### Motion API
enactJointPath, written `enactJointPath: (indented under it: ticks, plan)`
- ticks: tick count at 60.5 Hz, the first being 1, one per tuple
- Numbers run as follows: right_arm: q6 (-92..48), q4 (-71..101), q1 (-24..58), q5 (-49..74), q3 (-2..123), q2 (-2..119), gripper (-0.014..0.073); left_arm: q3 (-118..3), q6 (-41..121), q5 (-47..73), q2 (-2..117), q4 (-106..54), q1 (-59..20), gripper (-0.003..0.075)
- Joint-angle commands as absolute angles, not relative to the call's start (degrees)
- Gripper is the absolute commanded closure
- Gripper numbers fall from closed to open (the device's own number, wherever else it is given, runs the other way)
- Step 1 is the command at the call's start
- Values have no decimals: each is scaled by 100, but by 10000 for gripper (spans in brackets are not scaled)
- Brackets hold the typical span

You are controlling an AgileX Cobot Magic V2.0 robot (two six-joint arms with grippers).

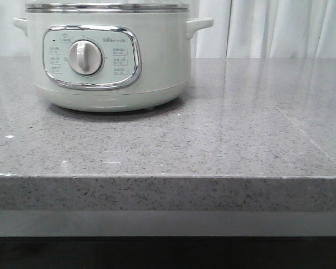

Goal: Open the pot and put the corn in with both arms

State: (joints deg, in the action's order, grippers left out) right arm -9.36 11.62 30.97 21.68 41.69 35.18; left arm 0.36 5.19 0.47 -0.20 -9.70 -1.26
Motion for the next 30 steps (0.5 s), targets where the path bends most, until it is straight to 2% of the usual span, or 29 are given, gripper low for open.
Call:
enactJointPath:
  ticks: [1,26,30]
  plan:
    - [-946,1139,3091,1755,4327,3511,660,64,510,-375,-144,-1018,-133,741]
    - [-946,1139,3098,1704,4270,3409,660,64,510,-375,-144,-1018,-133,741]
    - [-946,1077,2888,1642,4132,3227,660,64,510,-375,-144,-1018,-133,741]
